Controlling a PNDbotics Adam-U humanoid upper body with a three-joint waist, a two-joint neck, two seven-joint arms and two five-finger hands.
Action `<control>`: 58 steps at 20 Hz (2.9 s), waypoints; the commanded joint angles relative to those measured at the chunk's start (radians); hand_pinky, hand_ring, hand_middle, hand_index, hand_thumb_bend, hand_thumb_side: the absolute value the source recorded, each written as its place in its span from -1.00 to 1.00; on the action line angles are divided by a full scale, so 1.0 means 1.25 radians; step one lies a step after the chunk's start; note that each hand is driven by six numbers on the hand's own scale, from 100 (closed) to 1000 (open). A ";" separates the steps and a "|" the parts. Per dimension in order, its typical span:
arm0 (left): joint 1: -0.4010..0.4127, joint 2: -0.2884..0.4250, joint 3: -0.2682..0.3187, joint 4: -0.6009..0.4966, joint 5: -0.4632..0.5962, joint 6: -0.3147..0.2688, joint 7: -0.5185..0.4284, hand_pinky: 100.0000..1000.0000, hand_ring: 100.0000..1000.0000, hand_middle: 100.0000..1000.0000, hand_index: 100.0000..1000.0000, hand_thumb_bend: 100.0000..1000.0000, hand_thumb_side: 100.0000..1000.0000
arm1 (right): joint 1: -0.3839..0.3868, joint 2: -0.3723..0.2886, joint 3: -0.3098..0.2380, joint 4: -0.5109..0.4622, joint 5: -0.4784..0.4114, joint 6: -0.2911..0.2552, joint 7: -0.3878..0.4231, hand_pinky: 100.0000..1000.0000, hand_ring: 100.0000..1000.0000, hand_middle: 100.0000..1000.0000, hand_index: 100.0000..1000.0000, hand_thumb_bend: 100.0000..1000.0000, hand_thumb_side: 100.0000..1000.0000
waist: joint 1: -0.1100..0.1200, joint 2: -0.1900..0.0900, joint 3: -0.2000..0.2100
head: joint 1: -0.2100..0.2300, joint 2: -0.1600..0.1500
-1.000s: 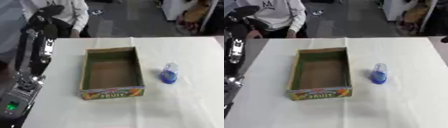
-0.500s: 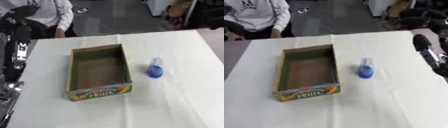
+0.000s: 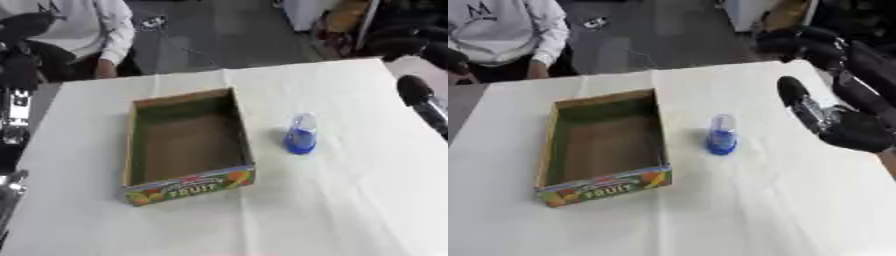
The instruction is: Pick up objects on the table and place them in the box.
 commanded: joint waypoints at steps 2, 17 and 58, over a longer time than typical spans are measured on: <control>-0.016 0.019 0.002 -0.014 0.005 0.000 -0.005 -0.11 0.03 0.55 0.63 -0.87 0.69 | -0.028 -0.011 0.011 0.042 -0.167 0.034 0.108 0.27 0.78 0.74 1.00 -1.00 1.00 | -0.002 -0.006 0.004 | 0.000 -0.002; -0.045 0.011 0.000 -0.014 0.021 0.002 -0.013 -0.11 0.03 0.55 0.63 -0.86 0.69 | -0.071 0.021 0.015 0.152 -0.086 -0.050 0.105 0.36 0.78 0.72 1.00 -0.83 1.00 | -0.004 0.005 0.024 | 0.011 -0.020; -0.069 -0.008 -0.011 -0.014 0.043 -0.003 -0.040 -0.12 0.03 0.56 0.62 -0.86 0.70 | -0.184 0.268 0.123 0.425 0.190 0.015 -0.015 0.45 0.89 0.83 1.00 -0.99 1.00 | 0.006 0.011 0.043 | -0.102 -0.046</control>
